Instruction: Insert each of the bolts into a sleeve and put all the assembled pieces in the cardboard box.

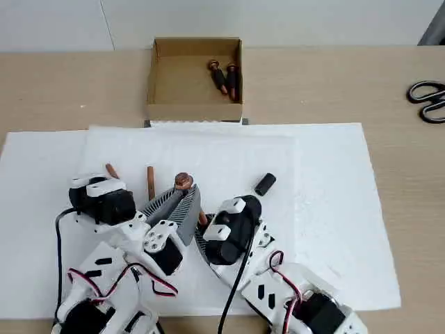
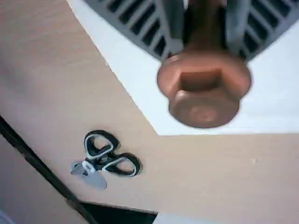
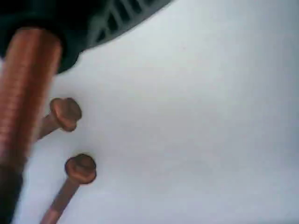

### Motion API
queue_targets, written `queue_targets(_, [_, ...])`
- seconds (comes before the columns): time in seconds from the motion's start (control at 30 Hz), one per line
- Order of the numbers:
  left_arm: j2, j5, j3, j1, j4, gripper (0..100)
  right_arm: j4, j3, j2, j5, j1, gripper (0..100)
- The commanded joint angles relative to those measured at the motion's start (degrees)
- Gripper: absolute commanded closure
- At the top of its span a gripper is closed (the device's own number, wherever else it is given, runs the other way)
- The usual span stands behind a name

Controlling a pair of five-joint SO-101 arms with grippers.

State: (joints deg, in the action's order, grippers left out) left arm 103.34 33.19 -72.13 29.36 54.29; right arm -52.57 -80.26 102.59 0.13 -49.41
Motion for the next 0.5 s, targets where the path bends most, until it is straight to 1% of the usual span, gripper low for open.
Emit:
queue_targets(0.0, [0.70, 0.18, 0.40, 1.41, 1.14, 99, 1.63, 3.34, 0.66, -0.09, -0.31, 99.5])
queue_targets(0.07, [0.70, -0.26, 0.40, 1.41, 2.37, 99, 1.63, 3.60, 0.66, -0.09, -0.22, 99.5])
queue_targets(0.2, [0.70, -5.36, 0.66, 1.85, 6.24, 99, 1.63, 3.96, 0.66, 0.00, -0.22, 99.5])
queue_targets(0.3, [0.70, -8.70, 0.84, 5.19, 10.46, 99, 1.63, 3.96, 0.66, 0.00, -0.22, 99.5])
queue_targets(0.37, [0.70, -9.23, 1.89, 7.74, 13.01, 99, 1.63, 3.96, 0.66, 0.00, -0.22, 99.5])
queue_targets(0.47, [0.70, -10.90, 2.86, 9.49, 14.51, 99, 1.63, 3.96, 0.66, 0.00, -0.22, 99.5])
